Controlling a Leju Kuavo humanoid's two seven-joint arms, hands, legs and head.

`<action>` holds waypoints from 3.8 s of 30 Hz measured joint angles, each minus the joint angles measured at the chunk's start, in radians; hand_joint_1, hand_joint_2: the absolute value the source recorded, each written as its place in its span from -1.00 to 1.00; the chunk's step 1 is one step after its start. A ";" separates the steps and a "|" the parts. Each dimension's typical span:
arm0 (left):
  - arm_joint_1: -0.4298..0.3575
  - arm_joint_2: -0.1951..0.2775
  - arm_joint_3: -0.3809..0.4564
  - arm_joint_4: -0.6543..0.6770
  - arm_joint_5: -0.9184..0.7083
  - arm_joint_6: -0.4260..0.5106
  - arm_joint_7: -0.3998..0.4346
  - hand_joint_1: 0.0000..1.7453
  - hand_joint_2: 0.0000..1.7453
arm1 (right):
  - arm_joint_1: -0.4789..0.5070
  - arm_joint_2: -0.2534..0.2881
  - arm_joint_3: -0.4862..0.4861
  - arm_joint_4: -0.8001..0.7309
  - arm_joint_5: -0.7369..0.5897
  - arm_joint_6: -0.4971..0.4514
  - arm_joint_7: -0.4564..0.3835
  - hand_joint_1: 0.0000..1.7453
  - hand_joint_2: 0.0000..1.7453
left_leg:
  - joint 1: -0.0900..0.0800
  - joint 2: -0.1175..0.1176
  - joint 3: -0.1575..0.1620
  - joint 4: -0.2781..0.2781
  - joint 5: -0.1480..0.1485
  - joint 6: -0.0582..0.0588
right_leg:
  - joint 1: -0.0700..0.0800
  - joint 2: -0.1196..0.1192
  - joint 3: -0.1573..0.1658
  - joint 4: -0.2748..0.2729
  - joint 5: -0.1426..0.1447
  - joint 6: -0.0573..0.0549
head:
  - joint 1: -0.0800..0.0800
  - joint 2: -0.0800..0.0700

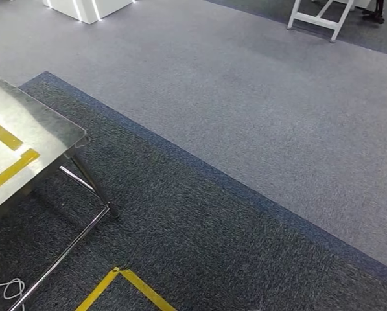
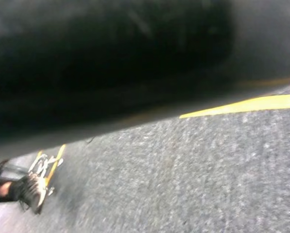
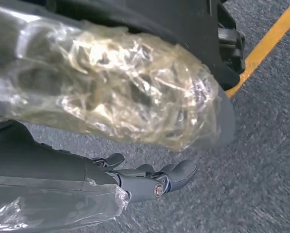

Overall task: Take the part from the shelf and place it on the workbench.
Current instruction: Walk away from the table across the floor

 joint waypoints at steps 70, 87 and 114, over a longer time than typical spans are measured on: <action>-0.002 -0.008 0.025 0.001 -0.007 -0.021 0.016 -1.00 -1.00 | 0.000 0.000 -0.013 -0.015 -0.001 0.001 0.021 -1.00 -1.00 | -0.012 0.124 0.017 -0.028 0.003 0.024 | -0.001 -0.128 -0.111 0.213 -0.082 0.024 | -0.004 0.000; -0.002 -0.007 0.034 0.001 -0.006 -0.023 0.016 -1.00 -1.00 | 0.000 0.002 -0.015 -0.018 0.009 0.003 0.023 -1.00 -1.00 | -0.011 0.028 -0.039 0.111 -0.031 -0.001 | 0.012 -0.038 0.015 -0.002 0.002 -0.030 | -0.019 0.000; -0.006 -0.010 0.039 0.001 -0.015 -0.021 0.016 -1.00 -1.00 | 0.003 -0.001 -0.017 -0.022 0.026 0.021 0.009 -1.00 -1.00 | -0.009 0.108 -0.046 0.162 -0.118 -0.020 | 0.002 -0.124 0.010 0.003 -0.004 -0.023 | -0.019 0.000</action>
